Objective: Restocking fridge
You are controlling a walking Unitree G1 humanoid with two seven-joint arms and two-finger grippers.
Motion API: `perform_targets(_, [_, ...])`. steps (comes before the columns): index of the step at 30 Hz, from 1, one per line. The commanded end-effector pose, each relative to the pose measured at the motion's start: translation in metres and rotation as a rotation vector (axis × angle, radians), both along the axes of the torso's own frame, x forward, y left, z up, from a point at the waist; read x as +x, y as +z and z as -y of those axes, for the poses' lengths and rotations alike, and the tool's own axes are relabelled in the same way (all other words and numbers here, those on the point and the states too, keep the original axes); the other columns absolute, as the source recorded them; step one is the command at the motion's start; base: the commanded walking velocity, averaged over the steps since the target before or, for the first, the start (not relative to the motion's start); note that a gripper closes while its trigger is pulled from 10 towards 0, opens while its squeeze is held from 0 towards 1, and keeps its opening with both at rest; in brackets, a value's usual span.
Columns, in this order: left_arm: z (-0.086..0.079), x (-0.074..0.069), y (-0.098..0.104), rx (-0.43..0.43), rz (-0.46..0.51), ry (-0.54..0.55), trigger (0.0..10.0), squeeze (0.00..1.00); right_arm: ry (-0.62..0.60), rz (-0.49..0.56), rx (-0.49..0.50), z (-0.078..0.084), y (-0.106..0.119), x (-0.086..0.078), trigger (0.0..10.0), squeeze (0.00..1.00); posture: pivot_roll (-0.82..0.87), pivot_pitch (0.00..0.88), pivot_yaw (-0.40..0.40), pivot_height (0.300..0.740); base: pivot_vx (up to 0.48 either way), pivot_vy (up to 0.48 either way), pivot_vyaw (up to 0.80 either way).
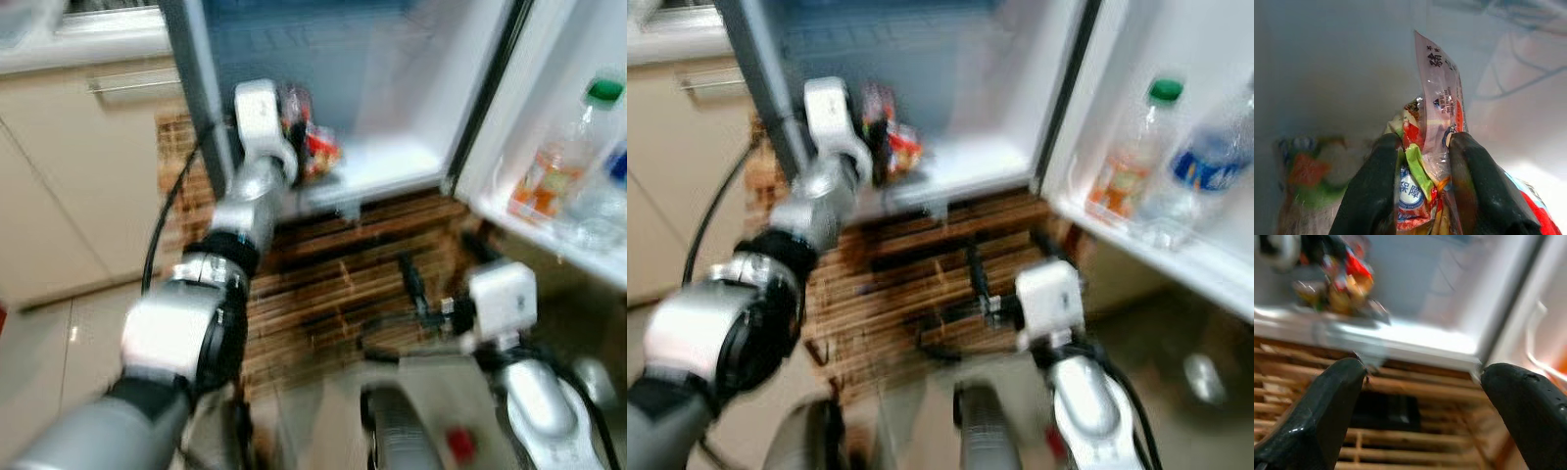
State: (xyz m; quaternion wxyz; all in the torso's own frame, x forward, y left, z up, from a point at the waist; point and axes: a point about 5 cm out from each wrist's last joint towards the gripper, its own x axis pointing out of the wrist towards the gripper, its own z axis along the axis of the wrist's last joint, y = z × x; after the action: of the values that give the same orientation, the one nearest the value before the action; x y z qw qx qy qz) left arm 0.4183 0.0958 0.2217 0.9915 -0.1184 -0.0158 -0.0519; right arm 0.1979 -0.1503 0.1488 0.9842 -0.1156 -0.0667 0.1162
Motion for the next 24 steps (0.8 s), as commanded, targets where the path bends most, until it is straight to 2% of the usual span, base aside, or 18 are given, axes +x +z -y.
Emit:
perform_targets(1, [-0.012, 0.004, 0.022, 0.019, 0.064, 0.048, 10.0, 0.0, 0.01, 0.023, -0.001, -0.004, 0.007, -0.005, 10.0, 0.0, -0.38, 0.038, 0.076, 0.635, 0.0, 0.0, 0.0])
perform_targets(6, [-0.017, 0.006, 0.023, 0.026, 0.037, 0.083, 10.0, 0.0, -0.008, 0.012, -0.002, -0.004, 0.005, -0.011, 10.0, 0.0, -0.4, 0.049, 0.097, 0.635, 0.0, 0.0, 0.0])
perform_targets(9, [-0.021, 0.009, 0.041, 0.027, 0.078, 0.131, 10.0, 0.0, -0.008, 0.014, -0.002, -0.009, 0.007, -0.016, 10.0, 0.0, -0.41, 0.058, 0.118, 0.635, 0.0, 0.0, 0.0])
perform_targets(11, [-0.021, 0.009, 0.042, 0.035, 0.077, 0.137, 10.0, 0.0, -0.009, 0.012, -0.002, -0.009, 0.007, -0.017, 10.0, 0.0, -0.41, 0.058, 0.118, 0.635, 0.0, 0.0, 0.0])
perform_targets(12, [-0.019, 0.009, 0.04, 0.059, 0.067, 0.148, 10.0, 0.9, -0.01, 0.007, 0.001, -0.01, 0.006, -0.019, 10.0, 0.0, -0.41, 0.062, 0.122, 0.635, 0.0, 0.0, 0.0])
perform_targets(14, [-0.019, 0.008, 0.039, 0.07, 0.062, 0.154, 10.0, 0.9, -0.011, 0.005, 0.002, -0.01, 0.005, -0.019, 10.0, 0.0, -0.41, 0.063, 0.124, 0.635, 0.0, 0.0, 0.0])
perform_targets(15, [-0.019, 0.008, 0.037, 0.075, 0.052, 0.162, 10.0, 1.0, -0.01, 0.004, 0.003, -0.011, 0.005, -0.02, 10.0, 0.0, -0.41, 0.067, 0.124, 0.635, 0.0, 0.0, 0.0])
perform_targets(19, [-0.02, 0.008, 0.03, 0.071, 0.022, 0.189, 10.0, 1.0, -0.01, -0.003, 0.003, -0.013, 0.005, -0.023, 10.0, 0.0, -0.42, 0.074, 0.124, 0.635, 0.0, 0.0, 0.0])
perform_targets(24, [-0.015, 0.008, 0.033, 0.059, 0.027, 0.176, 10.0, 1.0, -0.014, -0.013, 0.001, -0.012, 0.004, -0.025, 10.0, 0.0, -0.41, 0.073, 0.121, 0.635, 0.0, 0.0, 0.0])
